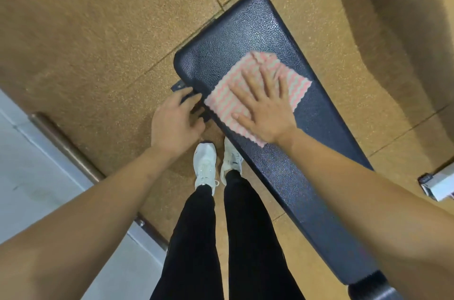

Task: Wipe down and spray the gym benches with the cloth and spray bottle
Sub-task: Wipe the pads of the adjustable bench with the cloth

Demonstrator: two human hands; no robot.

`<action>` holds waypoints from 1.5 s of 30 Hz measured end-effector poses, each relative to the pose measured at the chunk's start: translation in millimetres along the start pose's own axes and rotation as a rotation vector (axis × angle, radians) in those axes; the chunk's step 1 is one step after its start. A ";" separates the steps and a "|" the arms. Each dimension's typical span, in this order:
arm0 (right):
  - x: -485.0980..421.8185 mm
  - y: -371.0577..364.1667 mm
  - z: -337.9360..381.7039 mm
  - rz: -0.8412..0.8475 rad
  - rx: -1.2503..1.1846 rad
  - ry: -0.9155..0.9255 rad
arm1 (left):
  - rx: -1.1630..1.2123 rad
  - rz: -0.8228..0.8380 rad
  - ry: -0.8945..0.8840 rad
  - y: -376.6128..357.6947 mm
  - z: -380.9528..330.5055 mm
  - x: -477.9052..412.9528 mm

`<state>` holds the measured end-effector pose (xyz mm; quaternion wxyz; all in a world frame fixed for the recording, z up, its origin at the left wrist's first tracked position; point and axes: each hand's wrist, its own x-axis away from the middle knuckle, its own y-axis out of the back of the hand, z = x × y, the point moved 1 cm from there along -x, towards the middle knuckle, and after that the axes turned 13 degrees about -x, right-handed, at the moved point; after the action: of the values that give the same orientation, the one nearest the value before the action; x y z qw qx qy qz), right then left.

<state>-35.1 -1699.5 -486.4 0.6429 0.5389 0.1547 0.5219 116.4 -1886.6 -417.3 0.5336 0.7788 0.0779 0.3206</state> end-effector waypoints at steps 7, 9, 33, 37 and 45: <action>-62.8 45.7 -35.3 -0.112 -0.069 -0.297 | 0.092 0.030 0.195 -8.2 -3.4 -25.0; -79.6 53.1 -31.3 -0.136 -0.108 -0.359 | 0.095 0.074 0.187 -13.8 -5.6 -27.0; -78.2 35.5 30.9 0.151 -0.248 0.396 | 0.225 -0.227 0.115 2.2 0.7 -5.7; -95.8 47.2 15.7 0.145 -0.242 0.356 | 0.126 -0.066 -0.134 -5.6 -17.4 -31.7; -163.2 85.4 3.4 0.138 -0.218 0.237 | -0.165 0.176 -0.071 7.0 -8.3 -96.0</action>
<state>-142.1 -1848.8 -471.5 0.6374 0.4101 0.1342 0.6384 34.8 -1927.5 -449.2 0.5681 0.7468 -0.0361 0.3439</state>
